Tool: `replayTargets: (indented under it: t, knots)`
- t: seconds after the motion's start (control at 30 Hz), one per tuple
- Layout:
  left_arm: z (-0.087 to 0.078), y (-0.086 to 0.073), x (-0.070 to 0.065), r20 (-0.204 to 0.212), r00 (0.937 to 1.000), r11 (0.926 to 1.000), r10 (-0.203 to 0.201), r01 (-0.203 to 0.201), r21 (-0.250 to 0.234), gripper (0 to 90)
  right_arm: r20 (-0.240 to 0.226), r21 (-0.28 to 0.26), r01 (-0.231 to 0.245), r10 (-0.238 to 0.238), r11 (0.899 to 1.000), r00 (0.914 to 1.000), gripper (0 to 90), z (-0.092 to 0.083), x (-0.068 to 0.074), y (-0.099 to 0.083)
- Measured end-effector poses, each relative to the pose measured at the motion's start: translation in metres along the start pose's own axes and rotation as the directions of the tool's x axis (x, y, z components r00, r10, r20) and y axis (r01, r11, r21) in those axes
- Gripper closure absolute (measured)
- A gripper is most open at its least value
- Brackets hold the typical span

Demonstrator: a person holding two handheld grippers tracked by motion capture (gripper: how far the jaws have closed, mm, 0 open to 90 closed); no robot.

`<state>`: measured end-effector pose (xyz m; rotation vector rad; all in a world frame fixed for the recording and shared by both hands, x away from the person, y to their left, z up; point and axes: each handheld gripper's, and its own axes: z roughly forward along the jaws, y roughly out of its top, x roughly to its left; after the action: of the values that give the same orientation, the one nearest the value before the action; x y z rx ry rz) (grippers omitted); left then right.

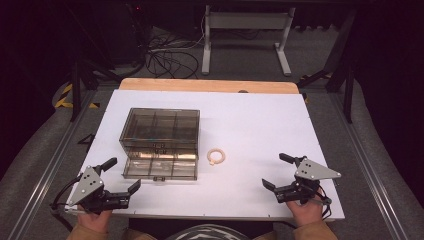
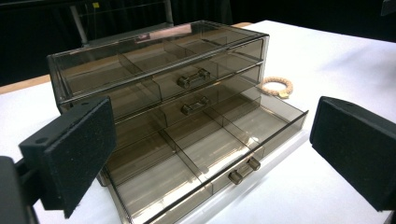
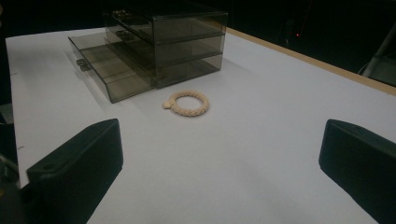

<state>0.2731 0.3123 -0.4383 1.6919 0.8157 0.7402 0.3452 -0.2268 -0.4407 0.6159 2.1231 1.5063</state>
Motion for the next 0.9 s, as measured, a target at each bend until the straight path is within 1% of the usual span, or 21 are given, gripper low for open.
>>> replayTargets:
  t: [0.1, 0.27, 0.3, 0.47, 0.53, 0.67, 0.9]
  knots:
    - [-0.0005, 0.0005, -0.0007, 0.004, 0.9999, 1.0000, 0.009, -0.009, -0.003, 1.3, -0.009, 0.010, -0.011, 0.011, 1.000, 0.9999, 0.9, 0.0015, 0.0002, 0.0000]
    - [-0.0011, 0.0004, -0.0007, 0.007, 0.9999, 0.9999, 0.014, -0.014, -0.007, 1.3, -0.015, 0.017, -0.005, 0.005, 1.000, 0.9999, 1.9, 0.0021, 0.0016, 0.0004]
    - [-0.0011, 0.0003, -0.0006, 0.006, 0.9999, 0.9999, 0.016, -0.016, -0.006, 1.3, -0.008, 0.020, -0.001, 0.001, 1.000, 1.0000, 2.5, 0.0017, 0.0020, 0.0008]
    - [-0.0023, 0.0008, -0.0017, -0.003, 0.9996, 0.9995, 0.028, -0.028, -0.010, 1.3, -0.012, 0.025, -0.006, 0.007, 1.000, 0.9999, 3.2, 0.0015, 0.0027, 0.0007]
    - [-0.0022, 0.0006, -0.0021, -0.002, 0.9997, 0.9996, 0.026, -0.026, -0.011, 1.3, -0.012, 0.022, 0.003, -0.003, 1.000, 0.9999, 3.4, 0.0017, 0.0029, 0.0011]
    - [-0.0021, 0.0001, -0.0007, 0.000, 1.0000, 0.9999, 0.009, -0.009, -0.012, 1.3, -0.011, 0.021, 0.001, -0.001, 1.000, 0.9999, 3.5, 0.0017, 0.0031, 0.0012]
    - [-0.0015, 0.0001, -0.0005, -0.001, 0.9999, 0.9999, 0.010, -0.010, -0.009, 1.3, -0.009, 0.024, 0.006, -0.006, 1.000, 0.9999, 3.7, 0.0019, 0.0028, 0.0010]
